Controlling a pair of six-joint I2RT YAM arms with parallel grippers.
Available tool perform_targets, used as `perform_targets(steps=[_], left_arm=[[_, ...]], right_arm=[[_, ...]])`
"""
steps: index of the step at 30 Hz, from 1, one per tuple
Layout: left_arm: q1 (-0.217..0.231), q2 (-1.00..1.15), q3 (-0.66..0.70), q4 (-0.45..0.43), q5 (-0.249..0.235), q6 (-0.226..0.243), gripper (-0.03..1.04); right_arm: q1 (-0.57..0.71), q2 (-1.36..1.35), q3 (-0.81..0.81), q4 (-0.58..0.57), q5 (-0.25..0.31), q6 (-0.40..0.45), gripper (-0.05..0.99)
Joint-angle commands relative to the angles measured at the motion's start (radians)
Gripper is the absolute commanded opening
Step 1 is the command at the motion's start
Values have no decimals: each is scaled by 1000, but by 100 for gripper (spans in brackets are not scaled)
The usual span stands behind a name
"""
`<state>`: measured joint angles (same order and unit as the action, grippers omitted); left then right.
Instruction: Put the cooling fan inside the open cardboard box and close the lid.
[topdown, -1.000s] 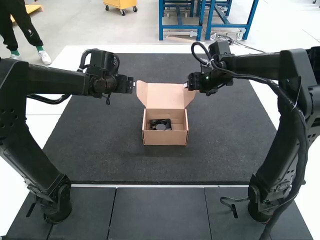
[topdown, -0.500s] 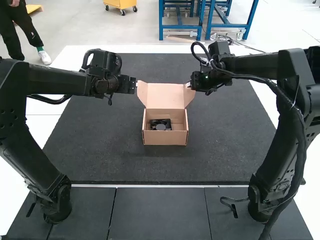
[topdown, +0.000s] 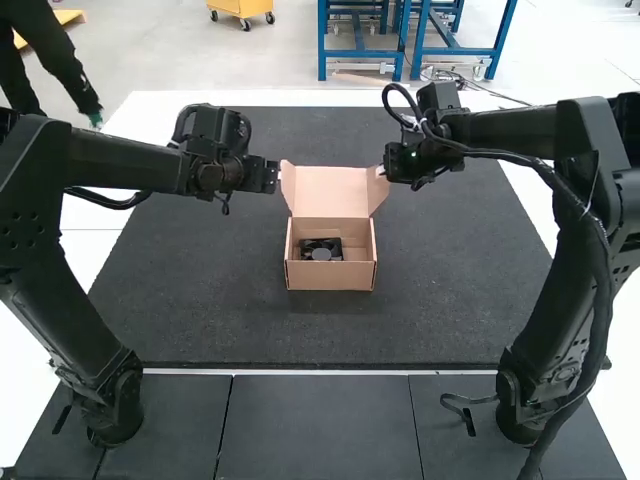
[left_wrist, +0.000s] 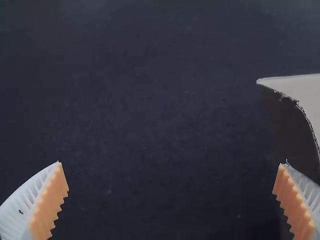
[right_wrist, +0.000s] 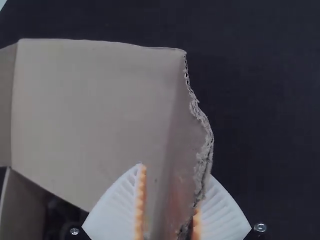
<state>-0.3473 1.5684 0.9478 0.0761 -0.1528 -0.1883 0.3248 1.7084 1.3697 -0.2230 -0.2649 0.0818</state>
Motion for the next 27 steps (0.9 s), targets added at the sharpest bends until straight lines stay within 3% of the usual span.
perform_targets(steps=[1,13,27], left_arm=[[-9,-1,36,8,7,6,97],[-10,8,42,10,7,4,97],[-48,22,63,5,6,1,97]], right_arm=[[-24,-12,29,2,12,-5,18],[-24,-43,17,2,33,-30,9],[-13,-79,-4,-1,26,-50,1]])
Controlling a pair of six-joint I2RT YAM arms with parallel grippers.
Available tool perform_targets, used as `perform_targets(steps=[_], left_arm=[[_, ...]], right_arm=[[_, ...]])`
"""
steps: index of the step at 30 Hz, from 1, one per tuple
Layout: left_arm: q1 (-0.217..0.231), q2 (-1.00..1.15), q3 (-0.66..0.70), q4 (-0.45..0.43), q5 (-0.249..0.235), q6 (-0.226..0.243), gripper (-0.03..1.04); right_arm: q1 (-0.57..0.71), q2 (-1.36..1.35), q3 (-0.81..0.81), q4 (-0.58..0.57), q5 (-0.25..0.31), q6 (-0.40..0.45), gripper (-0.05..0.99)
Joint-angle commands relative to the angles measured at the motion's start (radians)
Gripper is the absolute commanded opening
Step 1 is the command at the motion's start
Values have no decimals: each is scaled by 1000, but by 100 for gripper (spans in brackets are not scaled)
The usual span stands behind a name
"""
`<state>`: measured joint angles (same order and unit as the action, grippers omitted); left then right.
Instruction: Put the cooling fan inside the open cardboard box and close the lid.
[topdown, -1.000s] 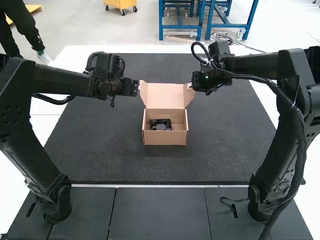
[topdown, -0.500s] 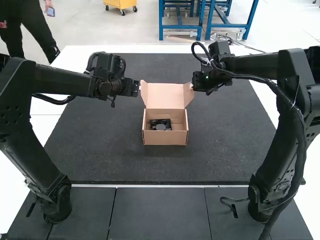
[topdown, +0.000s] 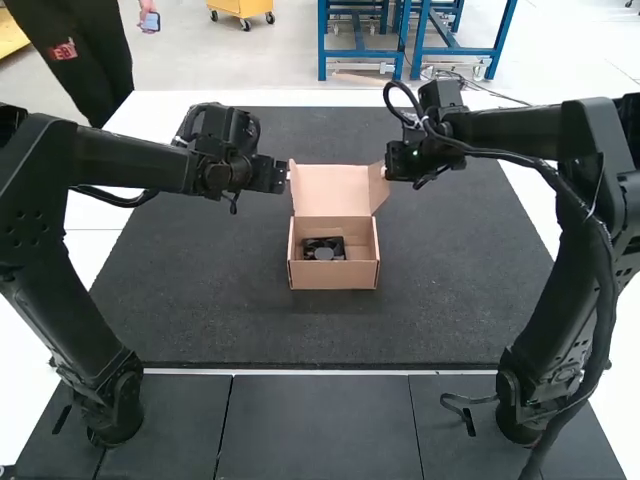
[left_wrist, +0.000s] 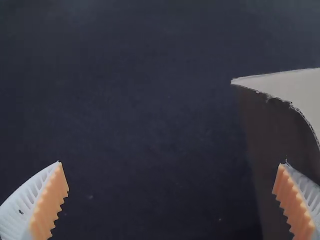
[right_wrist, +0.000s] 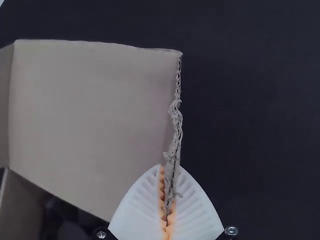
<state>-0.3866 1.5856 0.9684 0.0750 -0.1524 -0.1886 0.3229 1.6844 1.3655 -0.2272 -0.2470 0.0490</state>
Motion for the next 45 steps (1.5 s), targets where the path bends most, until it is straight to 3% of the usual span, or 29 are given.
perform_targets(steps=[1,35,45], left_arm=[[-12,7,43,6,5,1,97],[-31,1,23,-15,7,-12,97],[-34,-52,-5,-70,8,-12,97]], right_arm=[[-12,-60,-5,3,8,-15,1],[131,-132,-269,100,-12,22,1],[151,-163,-301,117,-11,49,1]])
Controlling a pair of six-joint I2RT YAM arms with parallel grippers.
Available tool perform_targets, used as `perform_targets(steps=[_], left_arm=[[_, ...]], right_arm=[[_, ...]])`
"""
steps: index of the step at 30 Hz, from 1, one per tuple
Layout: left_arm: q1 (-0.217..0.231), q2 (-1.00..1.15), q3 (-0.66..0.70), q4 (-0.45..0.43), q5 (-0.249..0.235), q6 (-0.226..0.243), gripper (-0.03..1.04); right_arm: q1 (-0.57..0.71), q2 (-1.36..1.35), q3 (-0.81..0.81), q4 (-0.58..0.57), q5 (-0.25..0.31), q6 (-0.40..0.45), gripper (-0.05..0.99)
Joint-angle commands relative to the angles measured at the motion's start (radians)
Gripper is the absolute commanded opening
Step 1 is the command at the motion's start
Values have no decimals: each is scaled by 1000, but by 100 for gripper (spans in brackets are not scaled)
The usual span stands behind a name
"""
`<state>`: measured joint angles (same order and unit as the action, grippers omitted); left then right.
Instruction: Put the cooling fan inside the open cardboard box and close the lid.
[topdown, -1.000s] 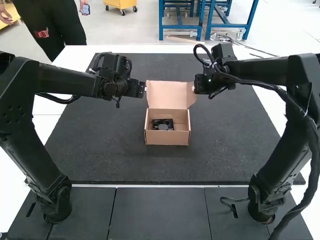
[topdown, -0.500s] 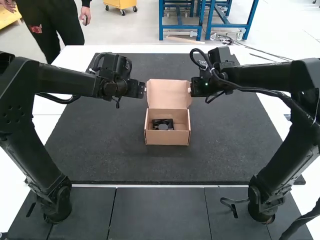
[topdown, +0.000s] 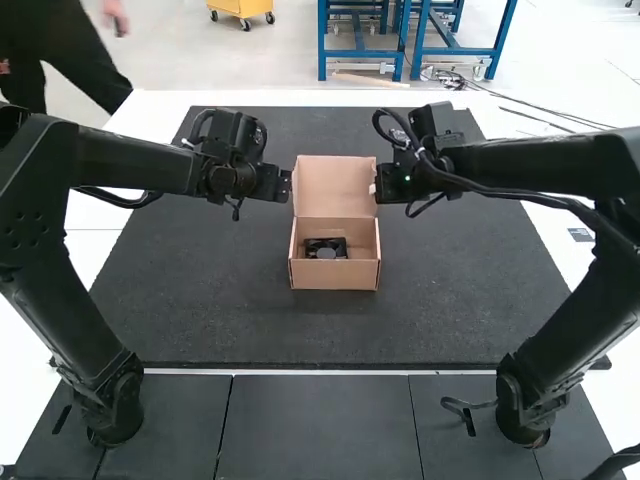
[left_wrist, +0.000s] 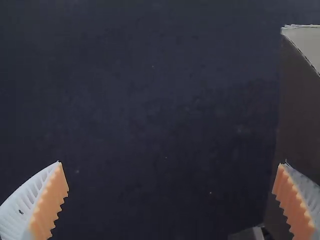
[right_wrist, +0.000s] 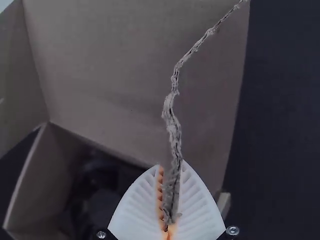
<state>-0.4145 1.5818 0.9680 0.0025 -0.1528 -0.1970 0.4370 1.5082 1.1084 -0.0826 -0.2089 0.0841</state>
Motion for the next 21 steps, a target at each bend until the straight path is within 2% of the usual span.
perform_targets(steps=[1,8,11,16,21], left_arm=[[-6,-55,-9,2,9,-2,97],[-6,-95,-45,-4,12,-2,97],[-6,-108,-61,-4,27,-7,97],[-12,-129,-91,-6,38,-7,97],[-40,-140,-118,2,39,-7,97]], right_arm=[[37,10,-47,-28,-49,16,1],[37,-28,-91,-25,-40,16,1],[37,-48,-119,-16,-40,16,1],[42,-98,-183,57,-32,20,0],[58,-134,-240,122,-27,36,-1]])
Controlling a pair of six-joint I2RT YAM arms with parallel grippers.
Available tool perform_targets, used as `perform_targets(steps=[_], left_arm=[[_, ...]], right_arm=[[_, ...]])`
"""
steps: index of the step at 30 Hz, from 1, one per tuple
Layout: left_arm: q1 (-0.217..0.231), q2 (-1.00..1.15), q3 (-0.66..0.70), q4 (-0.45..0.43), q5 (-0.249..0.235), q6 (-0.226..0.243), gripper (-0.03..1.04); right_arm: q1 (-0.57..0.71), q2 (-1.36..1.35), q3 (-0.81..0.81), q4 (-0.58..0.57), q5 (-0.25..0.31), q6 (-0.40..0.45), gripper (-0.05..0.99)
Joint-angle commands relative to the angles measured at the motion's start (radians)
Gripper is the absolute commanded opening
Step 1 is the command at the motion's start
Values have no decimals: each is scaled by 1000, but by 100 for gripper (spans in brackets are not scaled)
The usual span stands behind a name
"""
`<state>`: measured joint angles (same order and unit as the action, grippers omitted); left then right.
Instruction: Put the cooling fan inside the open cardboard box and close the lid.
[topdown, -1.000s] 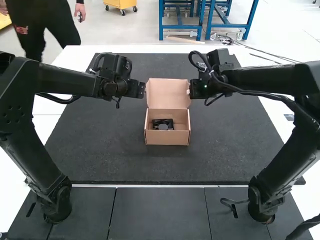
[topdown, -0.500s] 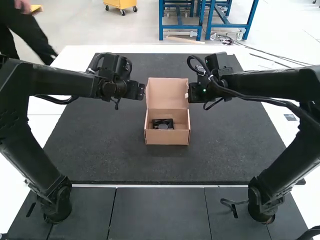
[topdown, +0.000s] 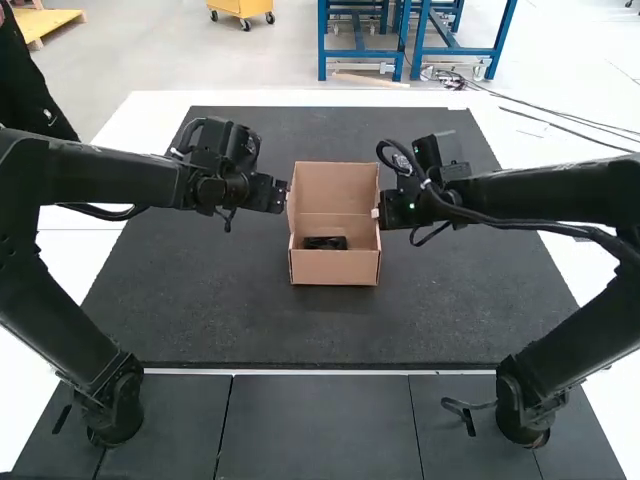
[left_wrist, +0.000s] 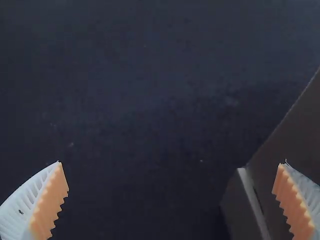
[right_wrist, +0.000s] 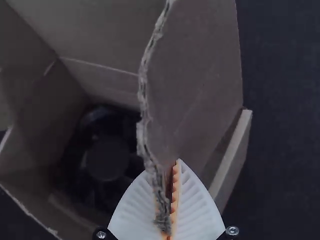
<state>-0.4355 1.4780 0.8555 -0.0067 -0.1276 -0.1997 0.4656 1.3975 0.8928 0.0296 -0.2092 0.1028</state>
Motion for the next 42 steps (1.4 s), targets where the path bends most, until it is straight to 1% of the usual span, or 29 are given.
perform_targets(steps=[1,5,13,21,26,27,31,38,40,41,42], left_arm=[[-20,-38,-10,16,14,-6,97],[-28,-41,-19,19,29,-6,97],[-43,-51,-24,5,29,-3,97],[-68,-88,-67,-10,31,3,97],[-69,-125,-102,-29,31,11,97],[-69,-134,-111,-32,37,13,97],[-69,-160,-141,-45,45,14,97],[-69,-194,-173,-68,63,20,97],[-69,-203,-179,-73,63,25,97],[-71,-208,-181,-76,63,31,97],[-69,-211,-184,-81,63,32,97]], right_arm=[[31,-28,-31,15,-27,20,-1],[38,-43,-49,16,-27,21,-1],[51,-61,-83,15,-27,18,-1],[67,-63,-120,20,-25,18,-1],[77,-63,-141,33,11,11,-1],[82,-63,-146,36,21,8,-1],[97,-63,-157,41,28,6,-1],[107,-60,-172,46,76,-37,-1],[107,-60,-170,46,77,-40,0],[107,-60,-169,46,80,-40,2],[107,-60,-166,44,83,-40,7]])
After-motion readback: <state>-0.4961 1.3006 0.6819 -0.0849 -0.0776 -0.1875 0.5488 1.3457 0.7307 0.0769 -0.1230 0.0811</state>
